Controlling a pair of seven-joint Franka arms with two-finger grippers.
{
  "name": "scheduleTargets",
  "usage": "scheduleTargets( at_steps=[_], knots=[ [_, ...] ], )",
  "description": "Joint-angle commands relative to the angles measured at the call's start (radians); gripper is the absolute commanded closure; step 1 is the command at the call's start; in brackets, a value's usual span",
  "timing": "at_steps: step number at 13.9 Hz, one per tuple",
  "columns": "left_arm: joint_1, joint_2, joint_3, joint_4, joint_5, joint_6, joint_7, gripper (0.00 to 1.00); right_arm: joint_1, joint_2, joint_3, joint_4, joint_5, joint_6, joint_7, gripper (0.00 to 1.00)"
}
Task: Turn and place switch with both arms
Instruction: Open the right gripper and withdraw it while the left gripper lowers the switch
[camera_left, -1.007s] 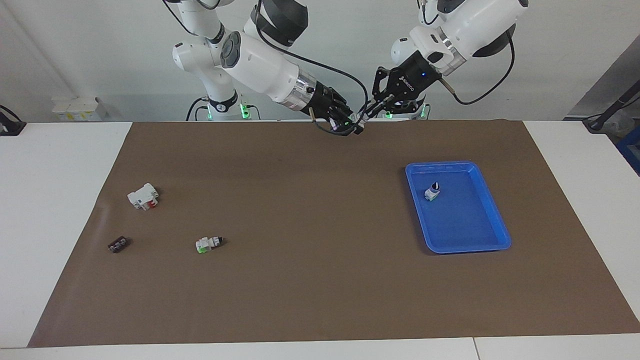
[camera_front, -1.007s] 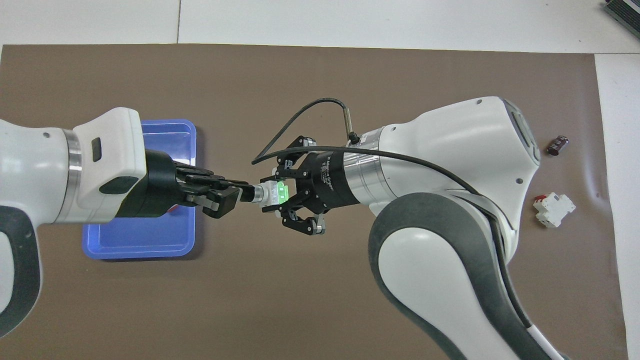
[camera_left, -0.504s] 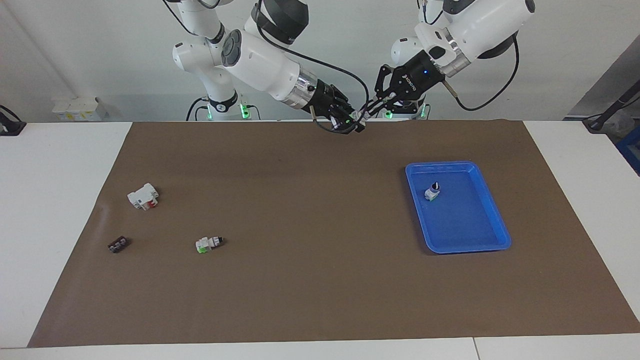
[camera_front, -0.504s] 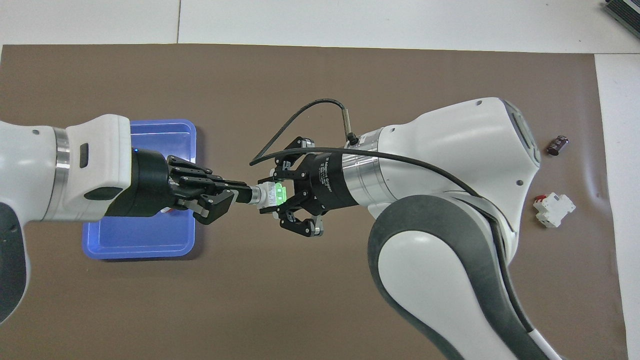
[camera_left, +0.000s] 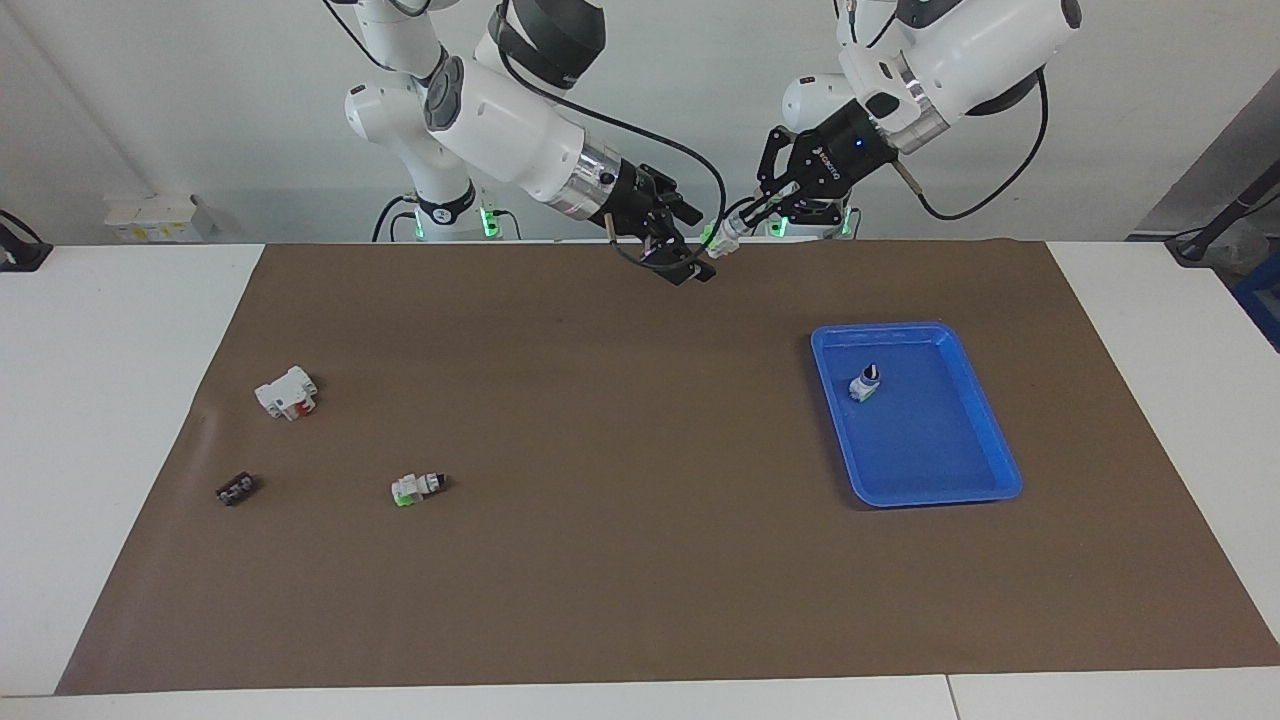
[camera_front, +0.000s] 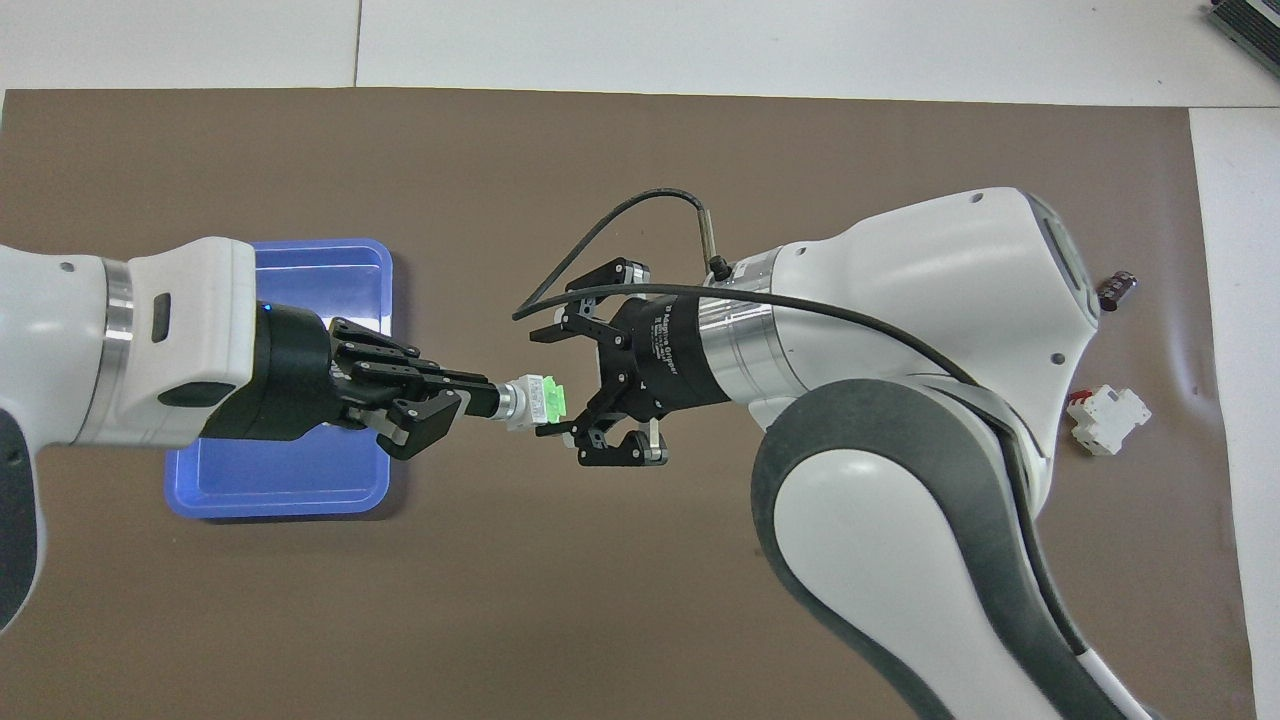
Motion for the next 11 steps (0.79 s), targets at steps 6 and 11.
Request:
scheduleTargets(
  at_steps=[6, 11],
  knots=[
    [0.006, -0.031, 0.022, -0.084, 0.252, 0.088, 0.009, 1.00, -0.058, -0.112, -0.015, 0.010, -0.307, -0.079, -0.170, 0.00],
    [-0.008, -0.024, 0.128, -0.114, 0.536, 0.117, 0.095, 1.00, -0.122, -0.118, -0.019, 0.014, -0.528, -0.062, -0.509, 0.00]
  ],
)
